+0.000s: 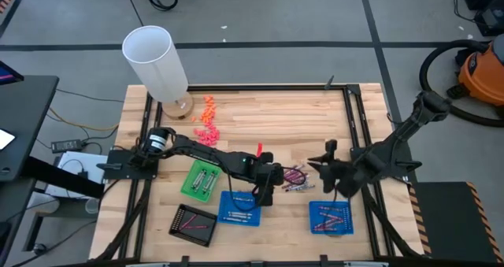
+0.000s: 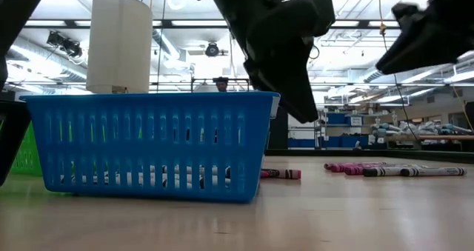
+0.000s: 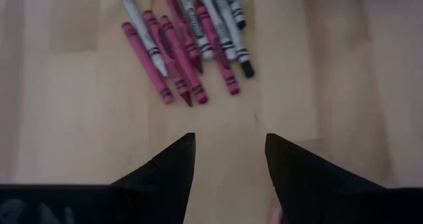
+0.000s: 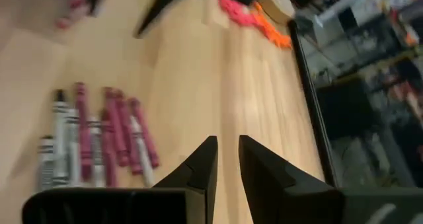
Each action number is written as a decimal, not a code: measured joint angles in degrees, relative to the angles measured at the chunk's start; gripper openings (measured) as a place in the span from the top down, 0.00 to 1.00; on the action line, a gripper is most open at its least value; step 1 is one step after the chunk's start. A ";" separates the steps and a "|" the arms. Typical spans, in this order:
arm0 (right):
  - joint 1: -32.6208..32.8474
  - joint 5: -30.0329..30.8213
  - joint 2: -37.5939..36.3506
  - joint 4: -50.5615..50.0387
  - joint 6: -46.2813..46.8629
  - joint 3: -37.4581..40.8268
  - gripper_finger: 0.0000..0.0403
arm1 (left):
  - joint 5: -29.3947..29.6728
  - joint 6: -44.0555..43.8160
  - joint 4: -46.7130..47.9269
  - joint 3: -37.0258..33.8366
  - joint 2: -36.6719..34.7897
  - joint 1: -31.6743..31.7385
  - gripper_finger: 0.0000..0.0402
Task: Sort crayons
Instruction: Put the red crayon into the black basket
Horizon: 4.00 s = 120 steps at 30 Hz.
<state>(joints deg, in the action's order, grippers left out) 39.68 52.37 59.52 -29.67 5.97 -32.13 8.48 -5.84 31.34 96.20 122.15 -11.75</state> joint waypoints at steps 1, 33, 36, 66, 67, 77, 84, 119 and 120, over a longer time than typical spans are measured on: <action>-1.57 -0.95 -1.73 2.50 -1.21 1.64 0.82 | 0.46 0.48 -0.08 0.00 0.00 0.00 0.52; -24.55 -12.25 -7.75 64.55 -16.69 19.51 0.82 | -1.73 -13.16 -2.12 0.52 1.81 0.29 0.52; -24.72 -16.27 -7.82 64.79 -20.19 19.48 0.82 | -1.65 -14.30 -1.44 1.21 1.81 -0.07 0.52; -26.33 -26.70 -7.01 63.84 -25.65 19.44 0.82 | 6.93 -6.91 -7.68 1.36 3.28 3.55 0.52; -26.33 -26.69 -7.01 63.83 -25.65 19.44 0.82 | 7.01 -6.95 -9.17 1.40 3.80 3.90 0.52; -26.33 -26.09 -7.01 62.62 -25.45 19.44 0.82 | 7.14 -8.09 -21.21 1.36 10.38 6.34 0.52; -26.36 -25.65 -7.01 62.25 -25.44 19.44 0.82 | 7.34 -8.59 -20.86 1.37 10.80 7.47 0.52; -21.55 -13.51 -7.03 61.79 -29.17 19.48 0.82 | 3.82 -11.15 -10.28 1.70 12.55 8.31 0.89; -21.24 -12.89 -7.03 61.79 -29.50 19.46 0.82 | 3.69 -11.19 -9.93 1.69 12.18 8.33 0.92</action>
<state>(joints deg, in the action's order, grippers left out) 18.44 39.48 52.49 32.12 -23.53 -12.67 12.17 -17.04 21.41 97.89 134.33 -3.42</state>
